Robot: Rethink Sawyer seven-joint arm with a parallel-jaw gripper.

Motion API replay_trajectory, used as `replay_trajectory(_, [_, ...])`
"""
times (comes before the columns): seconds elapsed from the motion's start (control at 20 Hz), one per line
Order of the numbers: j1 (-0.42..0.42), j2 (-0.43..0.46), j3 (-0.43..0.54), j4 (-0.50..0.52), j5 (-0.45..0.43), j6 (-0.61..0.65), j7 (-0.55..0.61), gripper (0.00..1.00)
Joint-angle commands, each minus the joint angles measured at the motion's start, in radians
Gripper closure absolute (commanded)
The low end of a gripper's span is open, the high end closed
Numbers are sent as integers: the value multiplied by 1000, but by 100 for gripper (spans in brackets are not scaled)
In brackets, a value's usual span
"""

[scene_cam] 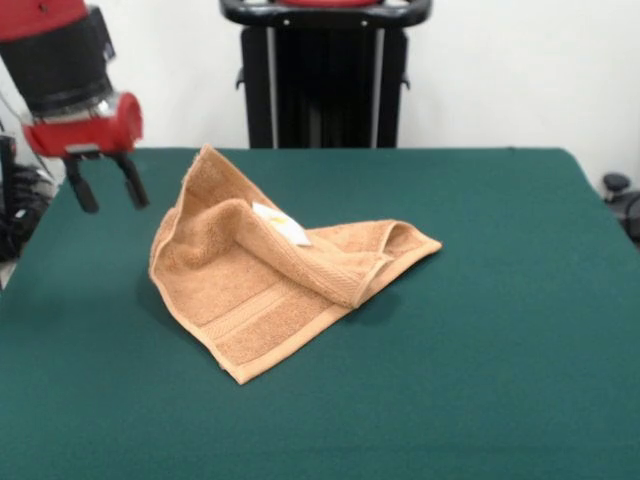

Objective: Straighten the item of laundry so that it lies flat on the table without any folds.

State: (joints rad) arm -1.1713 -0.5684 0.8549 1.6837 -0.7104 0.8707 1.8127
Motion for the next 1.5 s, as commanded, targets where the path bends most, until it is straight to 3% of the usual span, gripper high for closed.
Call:
replay_trajectory(0.05, [82, -164, 88, 87, 64, 122, -234, 0])
replay_trajectory(0.45, [199, -213, 30, 116, 87, 41, -28, 0])
replay_trajectory(0.7, [262, -187, -21, 123, 83, -20, 54, 0])
replay_trajectory(1.05, [366, -278, -126, 156, 71, -22, 199, 0])
replay_trajectory(1.5, [445, -287, -245, 135, 58, -12, 191, 0])
